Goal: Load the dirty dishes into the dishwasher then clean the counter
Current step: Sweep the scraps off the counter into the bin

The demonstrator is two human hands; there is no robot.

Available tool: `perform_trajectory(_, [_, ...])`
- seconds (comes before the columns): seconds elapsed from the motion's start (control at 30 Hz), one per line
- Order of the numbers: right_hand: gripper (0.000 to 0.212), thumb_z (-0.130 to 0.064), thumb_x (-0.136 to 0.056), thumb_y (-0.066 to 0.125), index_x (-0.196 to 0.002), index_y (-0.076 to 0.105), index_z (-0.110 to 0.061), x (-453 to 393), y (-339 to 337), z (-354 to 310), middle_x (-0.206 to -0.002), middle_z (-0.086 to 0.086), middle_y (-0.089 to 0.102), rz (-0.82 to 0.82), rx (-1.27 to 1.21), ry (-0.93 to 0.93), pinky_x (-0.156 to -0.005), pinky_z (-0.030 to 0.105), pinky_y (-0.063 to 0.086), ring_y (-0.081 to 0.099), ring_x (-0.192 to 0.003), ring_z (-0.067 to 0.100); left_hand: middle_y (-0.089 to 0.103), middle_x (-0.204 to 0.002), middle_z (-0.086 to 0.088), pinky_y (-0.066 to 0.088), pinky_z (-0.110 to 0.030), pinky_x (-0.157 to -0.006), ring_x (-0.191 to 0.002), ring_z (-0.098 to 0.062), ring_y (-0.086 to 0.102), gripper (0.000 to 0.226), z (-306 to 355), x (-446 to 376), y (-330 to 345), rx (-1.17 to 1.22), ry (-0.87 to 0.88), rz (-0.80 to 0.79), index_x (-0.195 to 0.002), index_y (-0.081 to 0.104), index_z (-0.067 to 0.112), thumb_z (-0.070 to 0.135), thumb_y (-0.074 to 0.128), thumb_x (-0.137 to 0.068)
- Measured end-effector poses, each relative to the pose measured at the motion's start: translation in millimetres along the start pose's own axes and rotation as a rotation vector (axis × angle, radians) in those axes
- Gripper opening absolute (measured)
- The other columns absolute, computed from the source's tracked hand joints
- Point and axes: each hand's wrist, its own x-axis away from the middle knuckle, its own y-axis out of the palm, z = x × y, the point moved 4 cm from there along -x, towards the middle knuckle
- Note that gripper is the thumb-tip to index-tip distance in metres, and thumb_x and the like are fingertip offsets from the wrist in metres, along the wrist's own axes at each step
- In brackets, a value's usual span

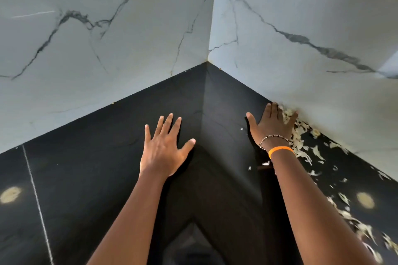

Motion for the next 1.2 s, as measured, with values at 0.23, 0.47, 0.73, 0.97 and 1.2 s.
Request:
perform_trajectory(0.23, [0.076,-0.055,-0.093,0.018,-0.146,0.012,-0.001,74,-6,59,-0.155,0.014,0.014,-0.004,-0.005,0.180,-0.113,0.059,-0.006,0.012,-0.143,0.027,0.030,-0.152,-0.007,0.004,-0.033,-0.116,-0.143,-0.022,0.020,0.078,78,61,2,0.437,0.048,0.195,-0.145,0.029,0.006,0.058,0.013,-0.089])
perform_trajectory(0.47, [0.059,-0.050,-0.097,0.015,-0.148,-0.001,-0.025,88,-9,-44,-0.157,-0.008,-0.003,-0.015,-0.022,-0.625,-0.108,0.055,-0.018,-0.007,-0.145,0.017,0.001,-0.159,0.001,-0.005,-0.029,-0.117,-0.146,-0.015,-0.006,0.094,110,86,16,0.427,-0.002,0.149,-0.150,-0.003,0.015,0.074,-0.014,-0.077])
perform_trajectory(0.73, [0.075,-0.057,-0.092,0.010,-0.147,0.008,-0.005,106,-2,63,-0.157,0.011,0.006,0.077,0.036,-0.010,-0.106,0.055,-0.019,-0.009,-0.145,0.026,0.004,-0.158,0.005,-0.001,-0.031,-0.116,-0.146,-0.014,-0.005,0.088,118,84,22,0.301,0.077,0.064,-0.149,-0.008,0.023,0.070,-0.020,-0.076])
perform_trajectory(0.97, [0.082,-0.056,-0.076,-0.018,-0.148,-0.005,-0.018,174,5,21,-0.157,-0.002,-0.007,0.037,0.052,-0.463,-0.103,0.054,-0.026,-0.015,-0.143,0.019,0.008,-0.158,0.004,0.003,-0.032,-0.118,-0.146,-0.012,-0.003,0.078,123,87,17,0.307,0.173,0.029,-0.150,-0.004,0.022,0.062,-0.002,-0.082])
perform_trajectory(1.2, [0.074,-0.056,-0.090,0.008,-0.144,0.027,-0.009,209,-1,125,-0.152,0.006,0.028,0.166,0.096,-0.093,-0.106,0.058,-0.019,0.012,-0.144,0.025,0.006,-0.158,0.000,-0.001,-0.025,-0.116,-0.146,-0.012,0.001,0.082,154,115,14,0.251,0.372,0.021,-0.150,0.000,0.014,0.063,0.012,-0.086])
